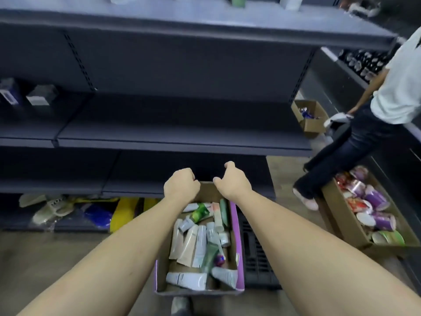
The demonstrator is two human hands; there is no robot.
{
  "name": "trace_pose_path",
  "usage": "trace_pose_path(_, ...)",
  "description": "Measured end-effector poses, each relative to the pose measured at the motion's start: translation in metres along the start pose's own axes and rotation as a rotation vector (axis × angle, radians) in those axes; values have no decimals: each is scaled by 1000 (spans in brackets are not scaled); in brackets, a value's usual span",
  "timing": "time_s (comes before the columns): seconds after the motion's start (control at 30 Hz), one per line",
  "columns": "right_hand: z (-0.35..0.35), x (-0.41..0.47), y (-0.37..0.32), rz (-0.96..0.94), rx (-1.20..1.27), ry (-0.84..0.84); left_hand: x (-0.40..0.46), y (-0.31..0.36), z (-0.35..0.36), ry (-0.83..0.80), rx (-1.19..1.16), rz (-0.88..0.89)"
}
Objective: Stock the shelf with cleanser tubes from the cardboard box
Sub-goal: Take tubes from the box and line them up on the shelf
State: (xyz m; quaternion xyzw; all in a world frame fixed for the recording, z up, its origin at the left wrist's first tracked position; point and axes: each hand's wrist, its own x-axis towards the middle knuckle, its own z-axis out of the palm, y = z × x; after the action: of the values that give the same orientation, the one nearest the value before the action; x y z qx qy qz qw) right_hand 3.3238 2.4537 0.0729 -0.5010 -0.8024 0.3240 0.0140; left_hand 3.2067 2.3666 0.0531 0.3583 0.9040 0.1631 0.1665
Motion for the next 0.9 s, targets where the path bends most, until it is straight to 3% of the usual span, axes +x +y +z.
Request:
trace_pose_path(0.5,134,49,69,380,20,-254,63,-61,121,-381,53,-118)
trace_pose_path(0.9,238,52,149,545,50,-464,72,-111,221,-482,93,-216)
